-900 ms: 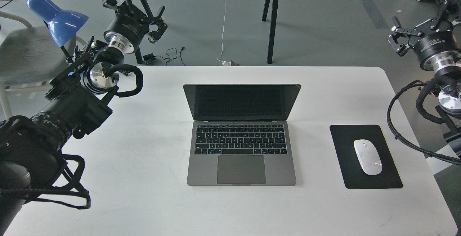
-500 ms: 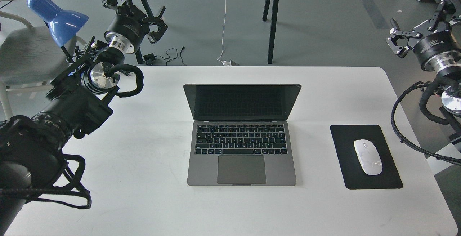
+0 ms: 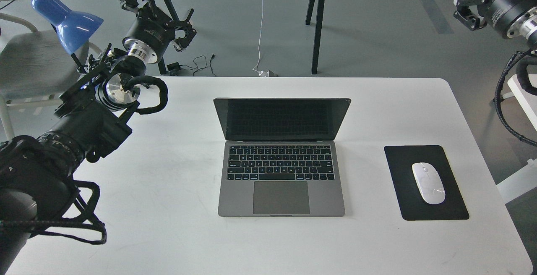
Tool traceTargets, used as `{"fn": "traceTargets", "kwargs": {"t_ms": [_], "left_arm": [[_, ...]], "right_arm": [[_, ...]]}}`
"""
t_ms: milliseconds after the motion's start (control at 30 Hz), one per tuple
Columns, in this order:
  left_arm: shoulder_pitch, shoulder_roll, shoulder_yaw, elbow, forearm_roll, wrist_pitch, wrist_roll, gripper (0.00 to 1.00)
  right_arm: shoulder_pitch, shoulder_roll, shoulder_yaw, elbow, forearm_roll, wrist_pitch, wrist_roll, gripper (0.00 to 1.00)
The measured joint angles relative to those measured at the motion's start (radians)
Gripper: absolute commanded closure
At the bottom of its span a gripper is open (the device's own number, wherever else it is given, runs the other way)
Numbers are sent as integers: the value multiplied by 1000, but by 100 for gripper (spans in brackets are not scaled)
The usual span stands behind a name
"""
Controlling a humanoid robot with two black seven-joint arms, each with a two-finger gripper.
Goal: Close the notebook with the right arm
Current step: 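Raise the right gripper and swing it over the laptop's open screen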
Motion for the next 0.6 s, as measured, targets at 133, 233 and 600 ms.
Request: {"fn": "traceTargets", "kwargs": {"t_ms": [133,233,600], "left_arm": [[0,0,0,-1,0,0,0,0],[0,0,0,-1,0,0,1,0],[0,0,0,0,0,0,1,0]], "right_arm": [[55,46,-89,17,-94,-10,-3,0],[90,90,-148,50,-130,-22,-3,0],[72,269,-167,68,-69,-32,-7,0]]}}
